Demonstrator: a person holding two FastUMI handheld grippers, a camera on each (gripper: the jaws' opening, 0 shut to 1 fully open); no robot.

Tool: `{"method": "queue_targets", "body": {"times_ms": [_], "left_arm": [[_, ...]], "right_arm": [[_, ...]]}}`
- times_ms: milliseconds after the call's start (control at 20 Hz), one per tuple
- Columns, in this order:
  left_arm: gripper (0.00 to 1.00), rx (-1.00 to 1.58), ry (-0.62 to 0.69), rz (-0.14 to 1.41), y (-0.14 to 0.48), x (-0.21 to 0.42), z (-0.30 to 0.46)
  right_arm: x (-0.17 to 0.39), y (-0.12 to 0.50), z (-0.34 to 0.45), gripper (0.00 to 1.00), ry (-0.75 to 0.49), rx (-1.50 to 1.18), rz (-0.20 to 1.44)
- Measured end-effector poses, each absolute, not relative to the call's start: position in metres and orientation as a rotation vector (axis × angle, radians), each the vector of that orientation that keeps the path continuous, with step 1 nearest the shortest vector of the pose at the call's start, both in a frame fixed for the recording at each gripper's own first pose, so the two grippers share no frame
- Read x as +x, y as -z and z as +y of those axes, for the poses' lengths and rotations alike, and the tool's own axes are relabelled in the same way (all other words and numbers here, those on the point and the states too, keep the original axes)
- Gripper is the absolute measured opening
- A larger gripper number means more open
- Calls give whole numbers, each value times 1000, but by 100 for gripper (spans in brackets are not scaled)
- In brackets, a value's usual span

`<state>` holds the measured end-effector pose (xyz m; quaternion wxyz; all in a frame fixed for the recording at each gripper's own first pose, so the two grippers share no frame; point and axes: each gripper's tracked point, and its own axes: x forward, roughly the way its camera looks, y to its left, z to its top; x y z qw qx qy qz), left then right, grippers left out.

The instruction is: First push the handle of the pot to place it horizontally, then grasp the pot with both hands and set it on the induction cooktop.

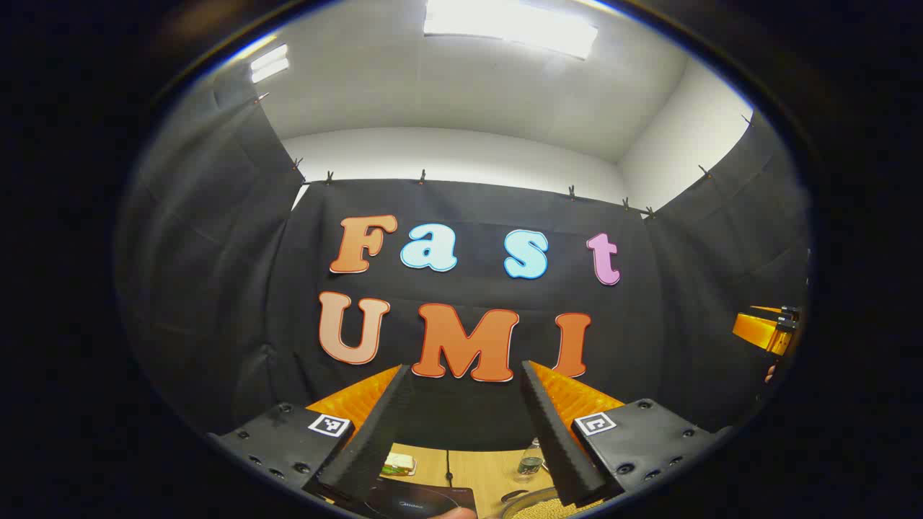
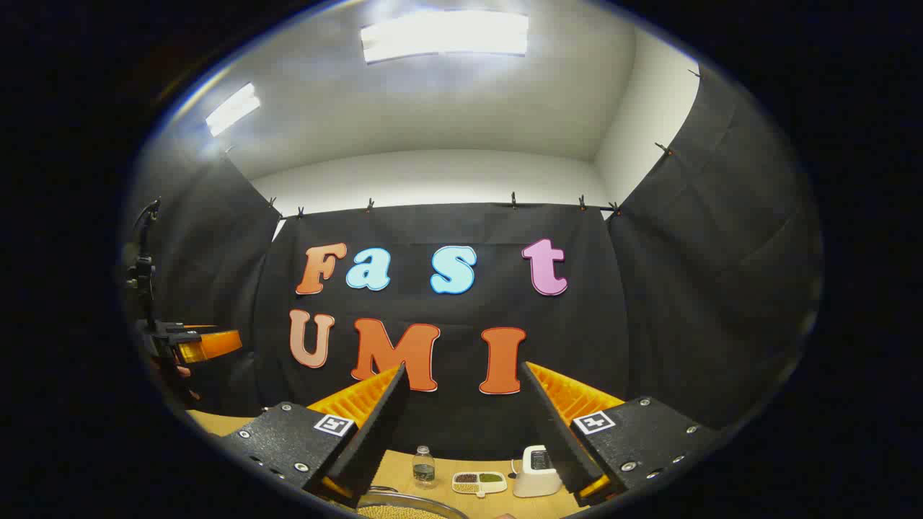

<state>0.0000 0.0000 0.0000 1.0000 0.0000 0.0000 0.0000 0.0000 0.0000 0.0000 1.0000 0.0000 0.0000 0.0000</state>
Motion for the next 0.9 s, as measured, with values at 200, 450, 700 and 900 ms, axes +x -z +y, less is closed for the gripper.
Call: {"method": "queue_targets", "body": {"times_ms": [200, 450, 700, 900], "left_arm": [[98, 9, -10, -14, -5, -3, 5], [96, 3, -6, -29, -7, -5, 3], [98, 2, -31, -51, -13, -7, 8], [98, 0, -47, -58, -16, -9, 10]], "right_arm": [[-2, -1, 6, 95, -21, -11, -7], [-6, 0, -1, 95, -12, -3, 2], [-11, -6, -3, 95, -12, 4, -17], [-13, 2, -6, 95, -2, 5, 7]]}}
